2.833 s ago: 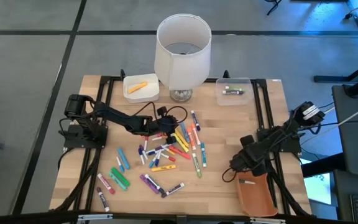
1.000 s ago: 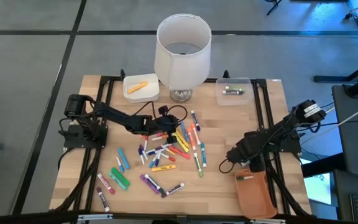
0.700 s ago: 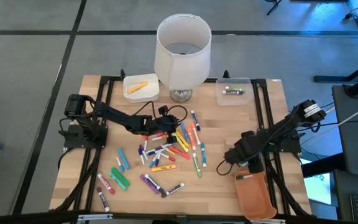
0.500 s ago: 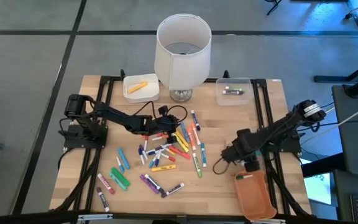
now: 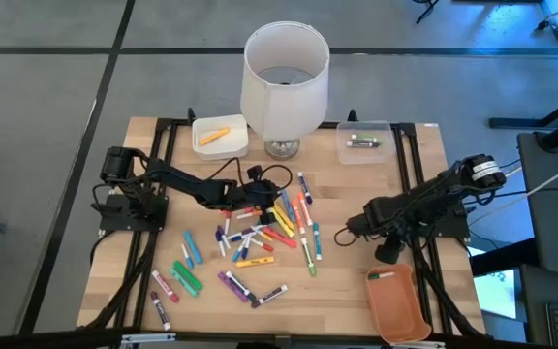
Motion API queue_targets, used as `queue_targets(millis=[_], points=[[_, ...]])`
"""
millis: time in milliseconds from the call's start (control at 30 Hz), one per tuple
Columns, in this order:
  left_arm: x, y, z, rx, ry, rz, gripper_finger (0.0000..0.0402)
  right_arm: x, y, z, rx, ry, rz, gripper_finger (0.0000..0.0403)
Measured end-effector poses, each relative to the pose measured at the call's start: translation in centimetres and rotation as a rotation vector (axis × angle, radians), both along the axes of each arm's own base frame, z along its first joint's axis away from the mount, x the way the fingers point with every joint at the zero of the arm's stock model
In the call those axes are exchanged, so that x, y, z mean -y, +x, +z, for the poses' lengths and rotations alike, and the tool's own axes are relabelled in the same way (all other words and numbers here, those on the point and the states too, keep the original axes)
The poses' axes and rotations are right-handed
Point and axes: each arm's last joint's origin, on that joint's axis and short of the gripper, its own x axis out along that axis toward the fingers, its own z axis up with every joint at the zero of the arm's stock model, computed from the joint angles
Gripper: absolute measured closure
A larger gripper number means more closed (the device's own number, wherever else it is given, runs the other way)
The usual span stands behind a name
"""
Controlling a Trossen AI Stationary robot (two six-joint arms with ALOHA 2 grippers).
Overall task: Pick & Place Markers
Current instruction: Put the thick light blue dry erase marker into the transparent bin
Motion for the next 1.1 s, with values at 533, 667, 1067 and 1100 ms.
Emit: queue_targets(millis=[533, 667, 1067, 1100], points=[[-0.3, 0.1, 0.1, 0.016, 0.005, 0.013, 0.0315, 0.5, 3.8, 0.1, 0.381, -0.078, 0.115, 0.0331], [-0.3, 0.1, 0.1, 0.013, 0.009, 0.009, 0.0315, 0.9, 6.1, 2.6, 0.471, -0.127, 0.117, 0.0325], [0.2, 0.1, 0.1, 0.012, 0.005, -0.009, 0.0315, 3.1, 9.8, 4.4, 0.705, -0.468, -0.47, 0.0272], [0.2, 0.1, 0.1, 0.01, 0.005, -0.011, 0.0315, 3.2, 10.1, 4.2, 0.736, -0.459, -0.5, 0.0269]])
